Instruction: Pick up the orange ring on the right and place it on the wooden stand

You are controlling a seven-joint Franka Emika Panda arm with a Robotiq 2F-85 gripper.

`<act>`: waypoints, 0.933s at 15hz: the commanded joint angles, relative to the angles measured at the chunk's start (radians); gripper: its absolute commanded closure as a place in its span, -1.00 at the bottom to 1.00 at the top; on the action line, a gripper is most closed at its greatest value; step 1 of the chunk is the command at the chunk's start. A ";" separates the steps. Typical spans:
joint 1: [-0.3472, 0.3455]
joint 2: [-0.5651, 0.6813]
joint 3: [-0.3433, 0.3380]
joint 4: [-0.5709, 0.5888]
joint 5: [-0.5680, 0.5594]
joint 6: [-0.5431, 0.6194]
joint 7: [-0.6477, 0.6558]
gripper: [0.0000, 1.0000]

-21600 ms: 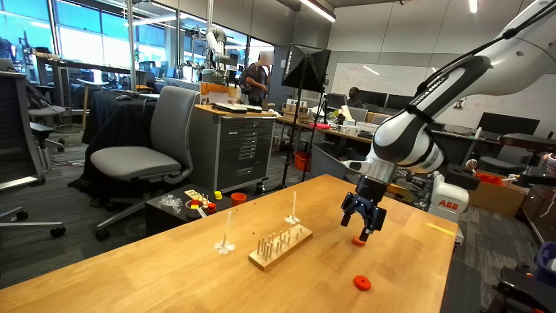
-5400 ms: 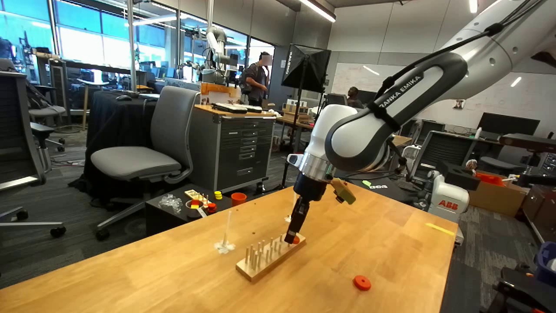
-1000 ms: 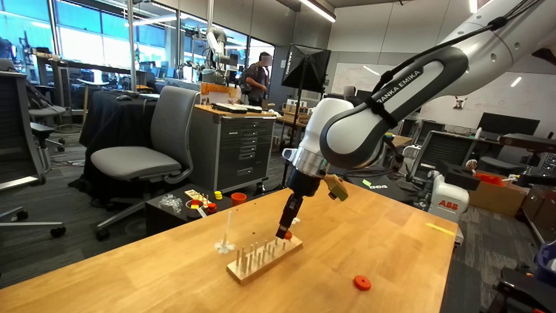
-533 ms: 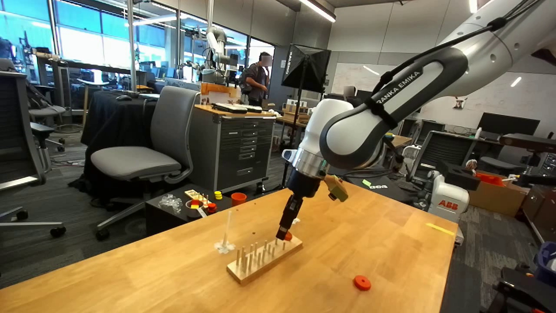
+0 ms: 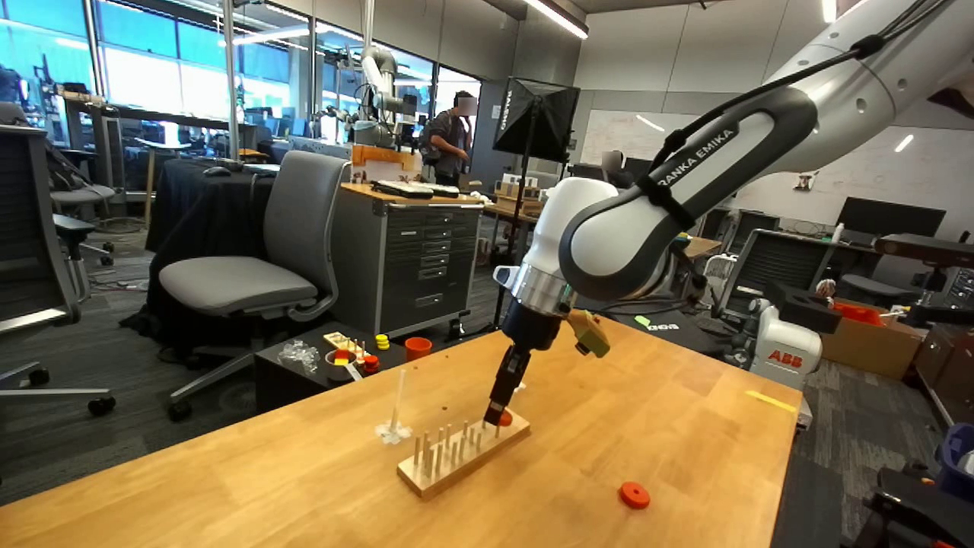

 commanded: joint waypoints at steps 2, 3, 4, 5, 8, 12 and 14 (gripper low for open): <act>0.015 0.011 -0.015 0.030 -0.012 -0.027 0.021 0.65; 0.015 0.014 -0.016 0.032 -0.012 -0.028 0.022 0.65; 0.015 0.016 -0.016 0.033 -0.012 -0.030 0.022 0.65; 0.015 0.018 -0.018 0.034 -0.012 -0.031 0.022 0.65; 0.016 0.025 -0.020 0.040 -0.013 -0.037 0.024 0.65; 0.021 0.030 -0.027 0.047 -0.015 -0.045 0.029 0.65; 0.026 0.032 -0.030 0.048 -0.017 -0.047 0.033 0.65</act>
